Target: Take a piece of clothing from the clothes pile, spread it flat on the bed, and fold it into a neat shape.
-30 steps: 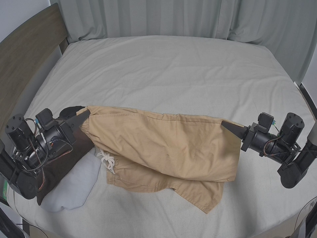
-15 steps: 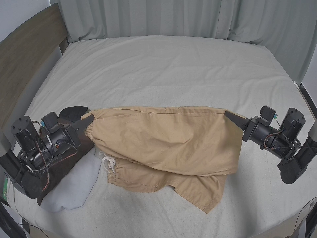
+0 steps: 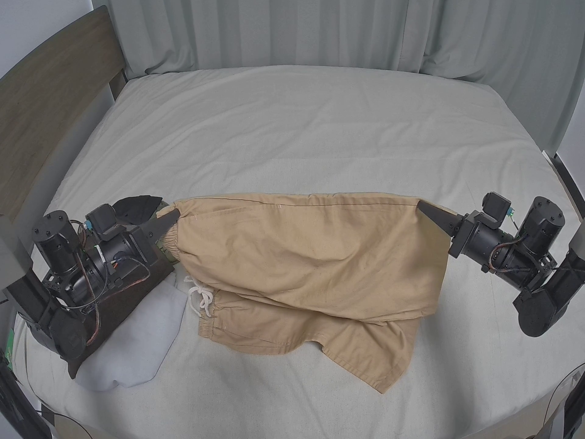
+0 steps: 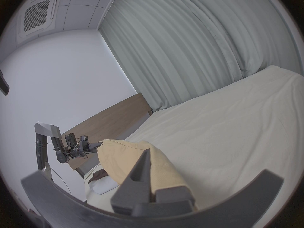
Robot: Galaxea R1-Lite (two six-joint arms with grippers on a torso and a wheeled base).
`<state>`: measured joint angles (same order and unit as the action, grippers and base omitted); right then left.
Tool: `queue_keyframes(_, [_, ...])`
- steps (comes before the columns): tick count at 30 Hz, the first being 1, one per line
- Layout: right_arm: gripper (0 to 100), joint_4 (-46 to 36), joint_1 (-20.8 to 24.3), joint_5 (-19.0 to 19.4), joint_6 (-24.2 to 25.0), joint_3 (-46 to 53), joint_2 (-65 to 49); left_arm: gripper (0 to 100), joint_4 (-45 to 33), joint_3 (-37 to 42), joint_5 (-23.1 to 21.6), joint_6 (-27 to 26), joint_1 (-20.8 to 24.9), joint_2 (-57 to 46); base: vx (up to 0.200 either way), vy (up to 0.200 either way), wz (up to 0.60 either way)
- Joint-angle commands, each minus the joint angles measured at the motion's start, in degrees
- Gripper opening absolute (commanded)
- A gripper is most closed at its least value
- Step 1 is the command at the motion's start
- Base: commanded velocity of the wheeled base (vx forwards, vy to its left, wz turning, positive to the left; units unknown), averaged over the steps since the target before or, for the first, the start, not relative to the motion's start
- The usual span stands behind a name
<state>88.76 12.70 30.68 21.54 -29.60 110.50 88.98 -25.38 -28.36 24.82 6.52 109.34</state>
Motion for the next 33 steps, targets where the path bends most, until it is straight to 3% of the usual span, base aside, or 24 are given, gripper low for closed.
queue_keyframes(1, [0,0.01,-0.4,0.08,-0.01,-0.02,-0.02,0,0.05,-0.72,0.14,0.05,-0.11,0.61,0.0,0.0,0.0])
queue_keyframes(24, [0,0.01,-1.1,-0.01,-0.1,-0.46,0.42,0,0.05,-3.18,0.32,-0.03,-0.11,2.37,0.0,0.0,0.0])
queue_keyframes(30, [0,0.01,-2.86,0.08,-0.18,-1.08,0.25,0,0.05,-6.0,5.06,0.05,-0.46,3.43,0.0,0.0,0.0])
queue_keyframes(33, [0,0.01,-2.95,0.08,-0.18,-0.99,0.42,0,0.05,-5.91,5.24,0.05,-0.46,3.51,0.0,0.0,0.0])
